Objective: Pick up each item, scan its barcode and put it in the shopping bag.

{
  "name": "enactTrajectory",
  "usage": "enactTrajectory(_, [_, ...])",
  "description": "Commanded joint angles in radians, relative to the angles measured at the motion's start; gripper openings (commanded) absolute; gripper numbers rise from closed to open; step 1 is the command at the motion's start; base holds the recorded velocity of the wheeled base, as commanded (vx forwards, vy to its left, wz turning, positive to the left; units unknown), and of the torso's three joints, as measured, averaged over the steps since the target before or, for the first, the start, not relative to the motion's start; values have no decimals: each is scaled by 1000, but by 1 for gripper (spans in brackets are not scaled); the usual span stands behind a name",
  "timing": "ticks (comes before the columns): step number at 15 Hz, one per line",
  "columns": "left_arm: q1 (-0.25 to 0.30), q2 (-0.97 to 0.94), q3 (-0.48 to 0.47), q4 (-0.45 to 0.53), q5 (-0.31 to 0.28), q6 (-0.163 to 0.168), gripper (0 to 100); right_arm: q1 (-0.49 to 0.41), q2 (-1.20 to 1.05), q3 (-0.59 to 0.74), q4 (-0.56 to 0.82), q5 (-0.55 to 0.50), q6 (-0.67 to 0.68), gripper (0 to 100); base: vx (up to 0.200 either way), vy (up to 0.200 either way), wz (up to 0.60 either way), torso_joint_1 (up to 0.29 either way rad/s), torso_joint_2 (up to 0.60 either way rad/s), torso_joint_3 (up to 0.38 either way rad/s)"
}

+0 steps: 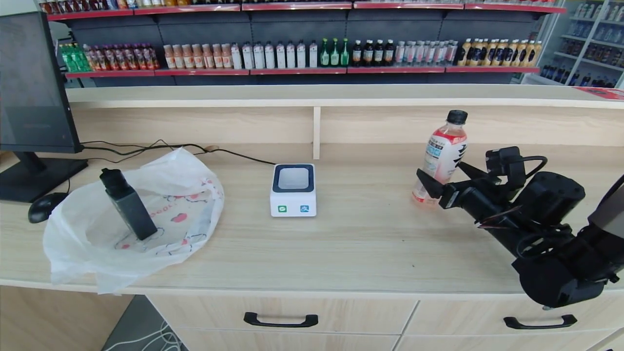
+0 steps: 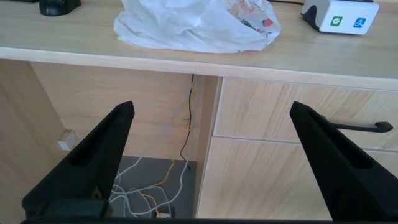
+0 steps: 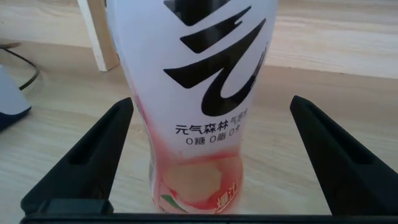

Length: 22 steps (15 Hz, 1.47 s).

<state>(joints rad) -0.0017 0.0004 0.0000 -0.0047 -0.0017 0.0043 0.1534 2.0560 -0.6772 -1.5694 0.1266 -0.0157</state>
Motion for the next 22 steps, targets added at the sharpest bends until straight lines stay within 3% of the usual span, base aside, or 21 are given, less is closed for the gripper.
enactTrajectory(1, [0,0,0,0,0,0,100,3,46,-41,-1,1,-1,100,0,0,0,0,0,0])
enactTrajectory(9, [0,0,0,-1,0,0,100,3,108,-156,-1,1,7,100,0,0,0,0,0,0])
enactTrajectory(16, [0,0,0,-1,0,2,100,-3,105,-137,-1,1,19,100,0,0,0,0,0,0])
enactTrajectory(17, [0,0,0,-1,0,2,100,-3,105,-131,-1,1,19,0,0,0,0,0,0,0])
enactTrajectory(22, [0,0,0,-1,0,0,100,-8,93,-137,-1,1,19,0,0,0,0,0,0,0])
